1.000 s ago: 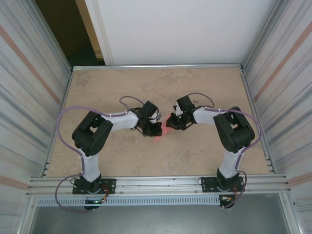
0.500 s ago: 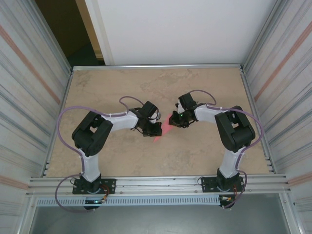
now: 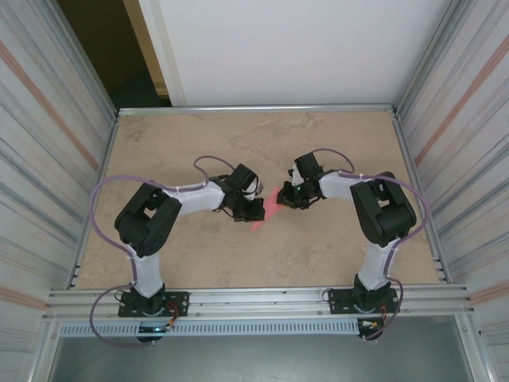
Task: Fold a paper plane with a square sheet of paper (pick it up from the middle)
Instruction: Fold the wing for the fifth time at the center of the table.
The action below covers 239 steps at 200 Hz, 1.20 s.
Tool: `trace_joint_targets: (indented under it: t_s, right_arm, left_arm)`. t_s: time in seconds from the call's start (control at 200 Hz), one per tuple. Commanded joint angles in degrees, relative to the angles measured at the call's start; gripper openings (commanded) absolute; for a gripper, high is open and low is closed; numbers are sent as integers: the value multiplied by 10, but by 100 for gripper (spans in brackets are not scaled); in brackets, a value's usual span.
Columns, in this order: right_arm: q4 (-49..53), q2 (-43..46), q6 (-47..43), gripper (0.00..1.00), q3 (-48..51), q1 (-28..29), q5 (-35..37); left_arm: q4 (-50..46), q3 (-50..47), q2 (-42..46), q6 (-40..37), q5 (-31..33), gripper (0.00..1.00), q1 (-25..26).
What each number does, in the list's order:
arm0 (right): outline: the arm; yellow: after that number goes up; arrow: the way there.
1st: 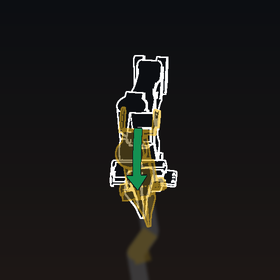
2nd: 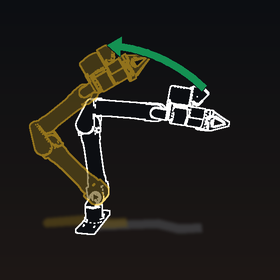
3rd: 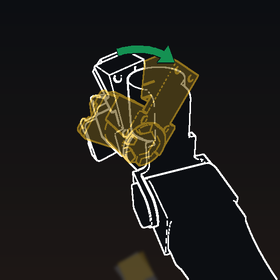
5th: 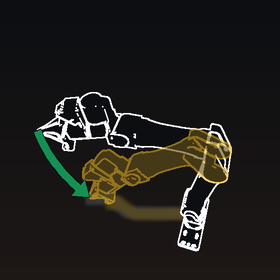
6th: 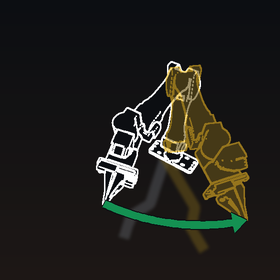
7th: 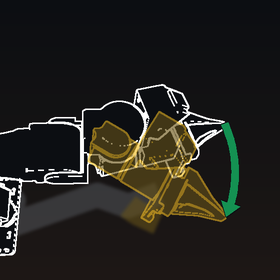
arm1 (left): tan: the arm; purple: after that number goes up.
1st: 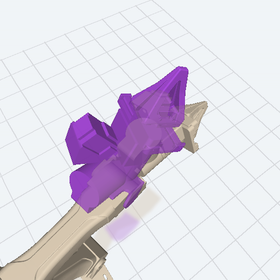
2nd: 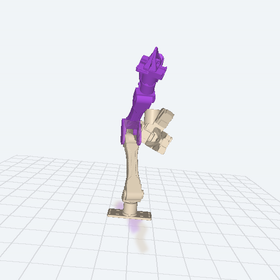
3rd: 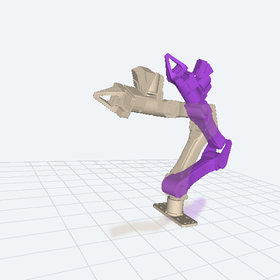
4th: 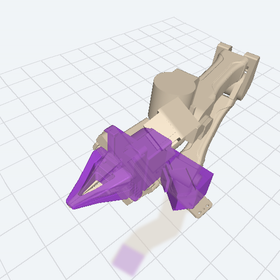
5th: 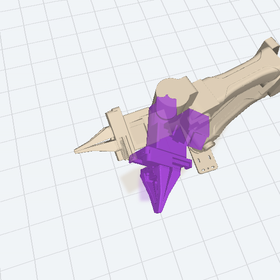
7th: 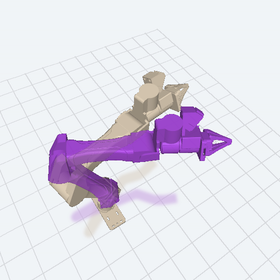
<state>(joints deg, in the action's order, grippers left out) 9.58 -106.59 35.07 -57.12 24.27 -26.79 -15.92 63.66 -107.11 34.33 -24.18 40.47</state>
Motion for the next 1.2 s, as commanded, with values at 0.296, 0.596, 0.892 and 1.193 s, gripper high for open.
trace_joint_targets:
  t_s: [0.296,0.596,0.892,1.193]
  right_arm:
    - [-2,-14,-19,10,25,-3,-2]
    - [-4,-15,-29,10,20,-13,-2]
    - [-31,-26,-23,11,13,-86,-1]
    - [-2,-18,-23,11,-34,-157,19]
  left_arm:
    - [-9,84,-59,-10,4,5,0]
    - [-85,84,-85,-6,31,2,6]
    - [-102,33,-88,0,48,1,9]
    - [-93,43,-92,-1,37,1,9]
